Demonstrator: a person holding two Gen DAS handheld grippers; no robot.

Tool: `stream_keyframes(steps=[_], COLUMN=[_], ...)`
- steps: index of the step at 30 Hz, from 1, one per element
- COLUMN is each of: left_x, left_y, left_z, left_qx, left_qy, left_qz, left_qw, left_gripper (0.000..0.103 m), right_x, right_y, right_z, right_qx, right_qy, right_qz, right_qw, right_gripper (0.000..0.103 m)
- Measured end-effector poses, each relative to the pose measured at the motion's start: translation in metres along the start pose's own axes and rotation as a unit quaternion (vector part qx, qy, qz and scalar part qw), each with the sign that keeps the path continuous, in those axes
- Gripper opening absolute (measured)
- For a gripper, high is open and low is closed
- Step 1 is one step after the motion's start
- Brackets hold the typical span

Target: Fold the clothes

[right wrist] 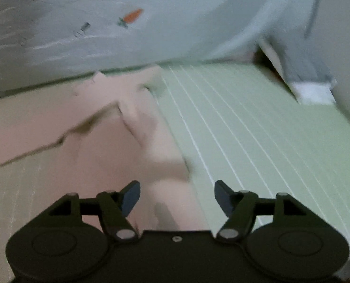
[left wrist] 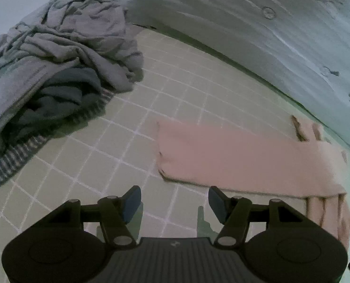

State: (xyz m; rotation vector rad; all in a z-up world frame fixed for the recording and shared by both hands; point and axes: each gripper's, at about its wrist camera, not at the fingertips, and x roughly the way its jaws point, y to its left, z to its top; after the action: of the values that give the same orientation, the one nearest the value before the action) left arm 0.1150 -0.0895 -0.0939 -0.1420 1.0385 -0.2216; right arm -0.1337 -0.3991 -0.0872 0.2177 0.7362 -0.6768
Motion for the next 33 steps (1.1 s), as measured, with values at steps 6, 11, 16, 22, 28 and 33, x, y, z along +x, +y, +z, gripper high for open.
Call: stream_keyframes(steps=[6, 11, 16, 22, 28, 33], left_x=[0.025, 0.045, 0.054, 0.056, 0.058, 0.061], left_y=[0.008, 0.004, 0.0, 0.0, 0.0, 0.003], left_z=[0.018, 0.032, 0.036, 0.038, 0.04, 0.044], left_qx=[-0.013, 0.008, 0.026, 0.03, 0.027, 0.025], left_qy=[0.016, 0.023, 0.022, 0.018, 0.019, 0.017], left_qz=[0.017, 0.018, 0.018, 0.016, 0.009, 0.004], left_qw=[0.9996, 0.9995, 0.9993, 0.9993, 0.9994, 0.9995], left_gripper=[0.064, 0.064, 0.064, 0.066, 0.068, 0.068], right_x=[0.05, 0.093, 0.114, 0.085, 0.119, 0.097], right_y=[0.035, 0.053, 0.059, 0.046, 0.049, 0.037], right_z=[0.038, 0.063, 0.077, 0.098, 0.069, 0.078], right_qx=[-0.045, -0.069, -0.066, 0.003, 0.049, 0.09], right_qy=[-0.009, 0.004, 0.01, -0.027, 0.072, 0.037], right_qz=[0.021, 0.032, 0.025, 0.066, 0.111, 0.122], right_qw=[0.999, 0.997, 0.997, 0.997, 0.99, 0.988], right_gripper=[0.065, 0.043, 0.003, 0.003, 0.01, 0.05])
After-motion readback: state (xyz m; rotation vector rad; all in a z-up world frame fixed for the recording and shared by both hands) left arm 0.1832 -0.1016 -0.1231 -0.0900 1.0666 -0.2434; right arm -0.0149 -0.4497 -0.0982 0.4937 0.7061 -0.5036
